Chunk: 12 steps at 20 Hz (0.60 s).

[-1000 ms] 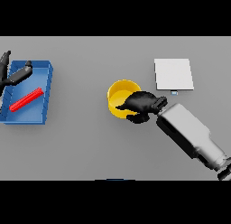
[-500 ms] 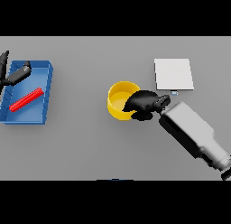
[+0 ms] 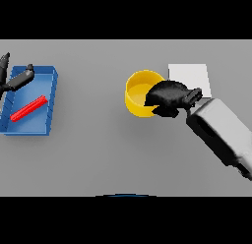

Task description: Pick up the red beaker and tilt it to pour out 1 green nut into yellow bowl. Pick up the yellow bowl and place it on the metallic measuring scale.

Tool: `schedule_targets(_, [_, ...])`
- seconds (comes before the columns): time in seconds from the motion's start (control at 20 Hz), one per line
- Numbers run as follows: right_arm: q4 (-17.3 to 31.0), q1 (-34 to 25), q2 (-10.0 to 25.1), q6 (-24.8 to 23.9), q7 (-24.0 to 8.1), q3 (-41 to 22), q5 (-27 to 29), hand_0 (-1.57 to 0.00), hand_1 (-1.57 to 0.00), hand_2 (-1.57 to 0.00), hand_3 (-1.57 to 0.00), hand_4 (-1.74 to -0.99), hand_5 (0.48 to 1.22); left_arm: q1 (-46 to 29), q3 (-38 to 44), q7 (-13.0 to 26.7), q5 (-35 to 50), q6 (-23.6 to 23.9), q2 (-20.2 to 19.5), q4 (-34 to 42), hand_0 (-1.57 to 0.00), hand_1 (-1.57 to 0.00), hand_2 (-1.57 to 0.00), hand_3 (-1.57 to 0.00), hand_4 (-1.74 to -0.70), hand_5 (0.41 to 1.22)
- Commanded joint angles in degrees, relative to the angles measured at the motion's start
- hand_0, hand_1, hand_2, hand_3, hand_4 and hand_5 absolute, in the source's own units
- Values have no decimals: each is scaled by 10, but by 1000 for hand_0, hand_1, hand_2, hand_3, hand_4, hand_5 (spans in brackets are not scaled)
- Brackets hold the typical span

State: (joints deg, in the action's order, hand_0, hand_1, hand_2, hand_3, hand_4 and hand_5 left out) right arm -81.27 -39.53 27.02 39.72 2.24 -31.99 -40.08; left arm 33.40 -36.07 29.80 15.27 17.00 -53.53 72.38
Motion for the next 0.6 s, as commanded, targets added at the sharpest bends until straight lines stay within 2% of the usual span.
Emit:
schedule_targets(0.0, [-7, 2, 2, 4, -12, 7, 5, -1565, -1564, -1550, -1286, -1723, 1219, 1, 1, -1, 1, 0, 1, 1, 1, 1, 1, 1, -803, 723])
schedule_targets(0.15, [-32, 13, 15, 17, -21, 19, 18, -1568, -1568, -1560, -1248, -1720, 1219, 2, -1, -1, -4, 2, 0, -2, 1, 1, 1, 1, -805, 723])
schedule_targets(0.3, [-20, -11, 40, -2, 6, 27, 7, -1569, -1569, -1565, -1263, -1719, 1220, -2, 1, -5, -3, 4, -5, 7, 1, 1, 1, 1, -802, 730])
schedule_targets(0.4, [-6, -19, 48, -14, 7, 36, 4, -1570, -1570, -1567, -1325, -1720, 1221, -1, 4, -1, -2, 6, -9, 10, 1, 1, 1, 1, -811, 741])
schedule_targets(0.5, [20, -31, 57, -30, 5, 45, -4, -1570, -1570, -1569, -1274, -1719, 1221, -1, -1, 9, -7, 12, -12, 24, 1, 1, 1, 1, -802, 737])
schedule_targets(0.55, [36, -34, 66, -41, 14, 52, -5, -1570, -1570, -1569, -1256, -1719, 1221, -3, -4, 19, -8, 14, -11, 29, 1, 1, 1, 1, -801, 734])
